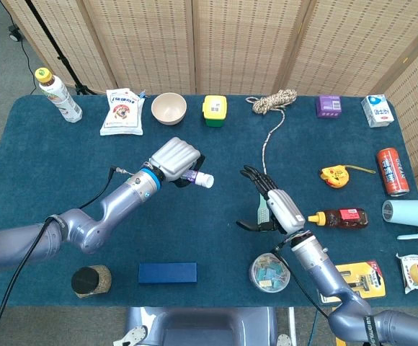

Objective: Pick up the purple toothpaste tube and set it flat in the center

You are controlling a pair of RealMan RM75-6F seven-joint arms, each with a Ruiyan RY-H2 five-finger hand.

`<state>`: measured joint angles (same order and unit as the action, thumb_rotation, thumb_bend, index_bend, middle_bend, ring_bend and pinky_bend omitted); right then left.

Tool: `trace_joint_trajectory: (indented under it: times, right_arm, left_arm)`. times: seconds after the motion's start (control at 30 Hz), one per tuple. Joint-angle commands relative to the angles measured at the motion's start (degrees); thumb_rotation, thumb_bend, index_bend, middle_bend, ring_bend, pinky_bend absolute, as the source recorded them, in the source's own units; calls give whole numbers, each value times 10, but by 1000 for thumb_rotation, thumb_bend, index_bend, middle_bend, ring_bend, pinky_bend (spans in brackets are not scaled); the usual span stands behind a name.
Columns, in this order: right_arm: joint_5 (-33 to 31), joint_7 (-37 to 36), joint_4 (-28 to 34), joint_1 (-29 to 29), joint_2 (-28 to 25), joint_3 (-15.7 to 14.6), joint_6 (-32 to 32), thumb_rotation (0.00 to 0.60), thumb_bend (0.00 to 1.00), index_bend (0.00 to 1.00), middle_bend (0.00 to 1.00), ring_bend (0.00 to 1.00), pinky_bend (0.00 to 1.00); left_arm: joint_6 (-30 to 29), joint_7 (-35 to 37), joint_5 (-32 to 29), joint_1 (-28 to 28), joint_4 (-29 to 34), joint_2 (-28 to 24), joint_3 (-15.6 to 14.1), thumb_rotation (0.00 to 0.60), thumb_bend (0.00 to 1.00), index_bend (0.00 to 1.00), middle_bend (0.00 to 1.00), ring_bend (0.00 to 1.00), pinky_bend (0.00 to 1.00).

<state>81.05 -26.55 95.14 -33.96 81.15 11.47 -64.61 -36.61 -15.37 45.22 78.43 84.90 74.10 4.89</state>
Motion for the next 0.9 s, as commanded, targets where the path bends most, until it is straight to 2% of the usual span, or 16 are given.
trace_joint_trajectory:
  times: [0.03,0.23,0.47,0.67,0.9]
  right_arm:
    - [6,-69,-12,3,12,7,-4,51,0,0,0,0,0]
    - [1,-147,-25,7,28,16,-9,18,0,0,0,0,0]
    - [-23,-230,-28,9,50,40,-10,13,0,0,0,0,0]
    - [-52,-222,-23,5,63,59,-5,8,0,0,0,0,0]
    - [-93,-203,-24,-2,78,79,10,5,0,0,0,0,0]
  left_arm:
    - [0,-1,-4,-2,-1,-1,3,600,798,617,567,600,668]
    - [2,-2,-11,-5,-2,-3,9,600,798,617,568,602,667]
    - [2,-16,-21,1,9,-1,16,600,797,617,572,605,667]
    - [-9,-41,-43,15,18,9,21,600,797,617,575,609,669]
    - [-28,-81,-97,37,27,22,19,600,797,617,582,614,675]
